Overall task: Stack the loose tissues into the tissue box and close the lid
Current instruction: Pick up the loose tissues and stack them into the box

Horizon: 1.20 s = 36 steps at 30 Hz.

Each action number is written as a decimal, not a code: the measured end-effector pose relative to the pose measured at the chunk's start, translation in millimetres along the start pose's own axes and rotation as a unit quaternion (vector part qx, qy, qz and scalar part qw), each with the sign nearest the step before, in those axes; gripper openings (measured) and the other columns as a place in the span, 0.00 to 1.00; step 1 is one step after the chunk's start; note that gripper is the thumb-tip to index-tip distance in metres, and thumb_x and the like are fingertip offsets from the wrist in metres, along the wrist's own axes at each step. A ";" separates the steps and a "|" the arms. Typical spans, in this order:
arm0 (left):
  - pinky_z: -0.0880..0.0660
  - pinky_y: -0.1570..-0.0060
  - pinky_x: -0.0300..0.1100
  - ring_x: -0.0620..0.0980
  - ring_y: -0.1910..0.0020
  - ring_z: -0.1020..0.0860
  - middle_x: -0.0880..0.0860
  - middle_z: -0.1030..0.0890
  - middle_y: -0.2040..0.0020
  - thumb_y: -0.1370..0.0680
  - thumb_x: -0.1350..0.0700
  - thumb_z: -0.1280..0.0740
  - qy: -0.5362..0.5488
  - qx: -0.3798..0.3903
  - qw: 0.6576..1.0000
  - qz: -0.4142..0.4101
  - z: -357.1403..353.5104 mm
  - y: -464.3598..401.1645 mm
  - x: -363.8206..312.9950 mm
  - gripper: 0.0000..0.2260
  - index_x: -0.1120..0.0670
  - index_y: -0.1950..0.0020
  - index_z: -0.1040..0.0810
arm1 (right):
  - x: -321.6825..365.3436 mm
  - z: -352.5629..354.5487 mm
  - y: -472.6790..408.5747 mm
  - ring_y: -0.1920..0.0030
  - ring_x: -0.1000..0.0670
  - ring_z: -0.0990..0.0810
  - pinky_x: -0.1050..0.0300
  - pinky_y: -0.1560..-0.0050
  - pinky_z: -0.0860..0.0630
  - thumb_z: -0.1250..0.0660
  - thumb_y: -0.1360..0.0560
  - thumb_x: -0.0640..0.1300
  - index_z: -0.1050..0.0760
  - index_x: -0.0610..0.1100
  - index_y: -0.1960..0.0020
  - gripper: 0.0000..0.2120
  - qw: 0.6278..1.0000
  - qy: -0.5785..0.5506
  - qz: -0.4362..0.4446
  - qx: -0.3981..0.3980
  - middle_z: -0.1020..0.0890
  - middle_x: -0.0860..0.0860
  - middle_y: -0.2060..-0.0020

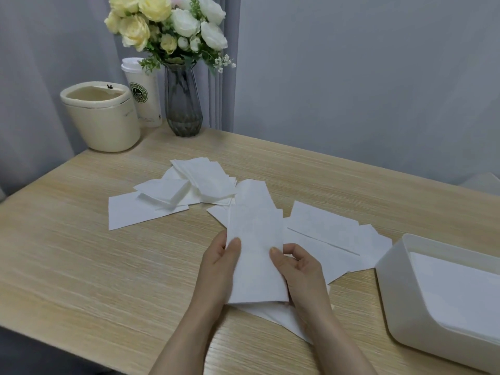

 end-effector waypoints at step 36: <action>0.22 0.51 0.48 0.52 0.48 0.18 0.51 0.16 0.49 0.20 0.67 0.38 0.145 -0.121 0.981 -0.049 -24.9 34.9 -25.8 0.13 0.51 0.40 0.26 | 39.3 25.9 57.0 0.63 0.59 0.22 0.69 0.60 0.27 0.32 0.26 0.30 0.16 0.50 0.51 0.16 0.989 -0.035 0.136 -0.048 0.16 0.54 0.61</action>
Point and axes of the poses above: each hand's wrist, its own y-axis away from the middle knuckle, its own z-axis out of the back of the hand, x = y × z, the point moved 9 cm from there along -y, towards the middle knuckle
